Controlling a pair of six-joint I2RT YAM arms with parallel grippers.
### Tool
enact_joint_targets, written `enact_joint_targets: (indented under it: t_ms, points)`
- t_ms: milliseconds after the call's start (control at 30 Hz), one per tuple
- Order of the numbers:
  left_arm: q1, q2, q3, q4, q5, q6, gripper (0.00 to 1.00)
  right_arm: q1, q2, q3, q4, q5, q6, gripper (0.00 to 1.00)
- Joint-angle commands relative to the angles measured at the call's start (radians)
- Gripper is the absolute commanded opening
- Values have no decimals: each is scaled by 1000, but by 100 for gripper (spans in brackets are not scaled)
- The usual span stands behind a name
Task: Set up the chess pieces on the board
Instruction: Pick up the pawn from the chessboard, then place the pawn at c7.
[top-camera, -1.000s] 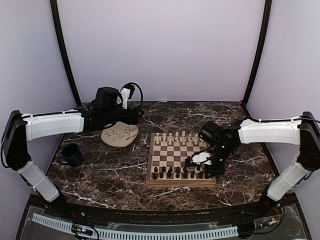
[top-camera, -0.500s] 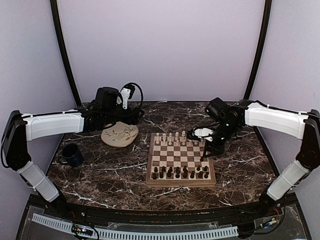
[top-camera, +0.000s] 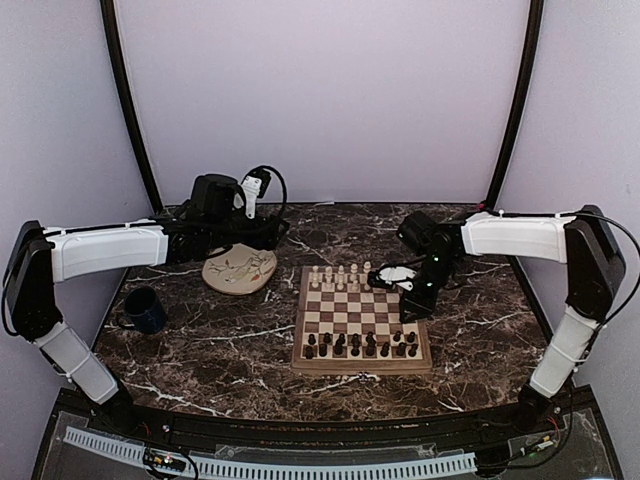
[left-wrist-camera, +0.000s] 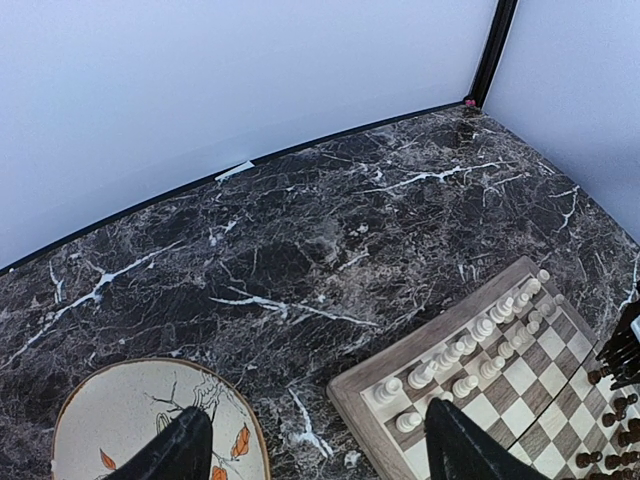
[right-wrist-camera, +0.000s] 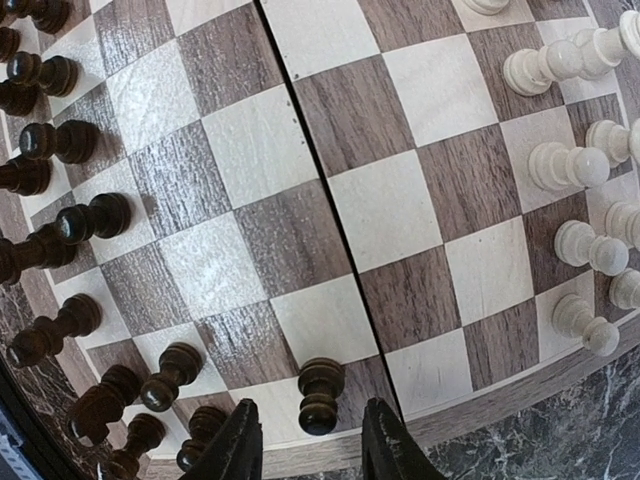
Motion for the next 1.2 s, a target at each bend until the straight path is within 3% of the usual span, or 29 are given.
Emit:
enact_joint_targets:
  t_ms: [0,100,233,333,567,1167]
  points:
    - [-6,-14,32,-15,6,-6,75,-8,34,6,30,2,18,34]
    - [-5,-14,32,-15,5,-7,75,-8,46,9,30,-7,17,28]
    - [-6,-13,32,-16,6,-7,75,-8,51,21,19,-24,11,12]
    - [-7,-12,32,-15,7,-8,75,-8,47,37,13,-49,16,7]
    - [-7,-9,32,-17,9,-8,75,9,35,76,-24,-161,-2,7]
    - [-10,-3,38,-24,12,-7,75,125,71,47,-56,-154,-44,9]
